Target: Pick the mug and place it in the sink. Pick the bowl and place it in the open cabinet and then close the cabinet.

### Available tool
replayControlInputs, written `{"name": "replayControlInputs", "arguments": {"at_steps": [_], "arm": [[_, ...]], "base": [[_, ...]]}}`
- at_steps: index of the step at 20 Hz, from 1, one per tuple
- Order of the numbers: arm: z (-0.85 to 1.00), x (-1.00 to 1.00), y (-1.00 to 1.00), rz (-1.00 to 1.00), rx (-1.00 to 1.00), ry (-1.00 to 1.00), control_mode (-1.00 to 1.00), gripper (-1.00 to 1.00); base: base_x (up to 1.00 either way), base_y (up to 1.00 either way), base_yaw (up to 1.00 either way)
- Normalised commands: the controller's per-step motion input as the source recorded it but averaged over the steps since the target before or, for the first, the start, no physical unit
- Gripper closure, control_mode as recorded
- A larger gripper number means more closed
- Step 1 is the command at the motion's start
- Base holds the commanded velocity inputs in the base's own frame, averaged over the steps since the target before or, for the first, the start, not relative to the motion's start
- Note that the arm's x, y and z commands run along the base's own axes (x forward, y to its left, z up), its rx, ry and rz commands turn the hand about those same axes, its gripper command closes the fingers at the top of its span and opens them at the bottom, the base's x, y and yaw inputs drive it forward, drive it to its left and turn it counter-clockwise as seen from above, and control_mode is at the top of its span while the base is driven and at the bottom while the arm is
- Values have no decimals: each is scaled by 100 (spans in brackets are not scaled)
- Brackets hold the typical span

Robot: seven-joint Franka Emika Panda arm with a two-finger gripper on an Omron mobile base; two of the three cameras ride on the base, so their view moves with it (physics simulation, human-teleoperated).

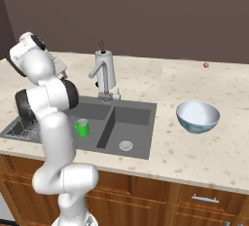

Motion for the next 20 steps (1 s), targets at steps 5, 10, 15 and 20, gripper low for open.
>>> {"name": "replayControlInputs", "arguments": {"at_steps": [5,10,15,20], "arm": [[22,-59,-82,-10,1,-23,-100,-100],[3,-63,-86,-26,1,-25,-100,-100],[16,-49,-82,-25,4,-24,-100,-100],[8,-5,-57,-14,4,-8,-100,-100]], "base": [[0,0,0],[0,0,0],[0,0,0],[0,0,0]]}}
